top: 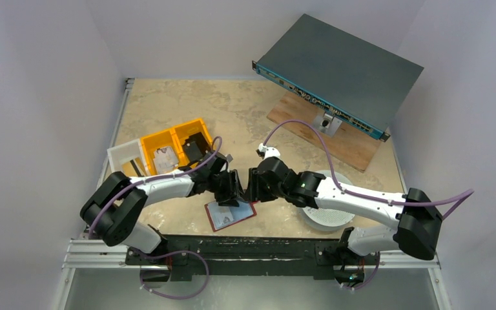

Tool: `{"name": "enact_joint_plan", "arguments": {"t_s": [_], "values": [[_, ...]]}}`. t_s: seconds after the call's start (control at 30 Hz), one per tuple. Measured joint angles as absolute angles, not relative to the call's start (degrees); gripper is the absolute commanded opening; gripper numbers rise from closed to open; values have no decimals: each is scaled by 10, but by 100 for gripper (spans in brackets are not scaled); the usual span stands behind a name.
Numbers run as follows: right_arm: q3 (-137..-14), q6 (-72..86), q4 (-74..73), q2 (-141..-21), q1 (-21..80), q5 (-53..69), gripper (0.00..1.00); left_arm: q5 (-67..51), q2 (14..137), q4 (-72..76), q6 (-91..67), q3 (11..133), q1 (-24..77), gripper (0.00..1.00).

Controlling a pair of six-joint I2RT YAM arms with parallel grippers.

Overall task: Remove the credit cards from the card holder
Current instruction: Remove the credit card from the card holder.

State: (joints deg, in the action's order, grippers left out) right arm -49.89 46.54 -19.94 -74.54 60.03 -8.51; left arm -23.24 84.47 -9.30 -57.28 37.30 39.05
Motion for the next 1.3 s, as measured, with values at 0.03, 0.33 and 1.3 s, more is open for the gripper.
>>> {"name": "enact_joint_plan", "arguments": {"t_s": [0.03, 0.33, 1.3], "values": [[-499, 465, -200, -745, 600, -85, 44, -234, 849, -90, -575, 373, 391, 48], [-497, 465, -198, -745, 600, -84, 44, -234, 857, -86, -580, 377, 395, 50], [-581, 430, -165, -913, 651, -36, 48, -135, 456, -380, -499, 309, 247, 51]]}}
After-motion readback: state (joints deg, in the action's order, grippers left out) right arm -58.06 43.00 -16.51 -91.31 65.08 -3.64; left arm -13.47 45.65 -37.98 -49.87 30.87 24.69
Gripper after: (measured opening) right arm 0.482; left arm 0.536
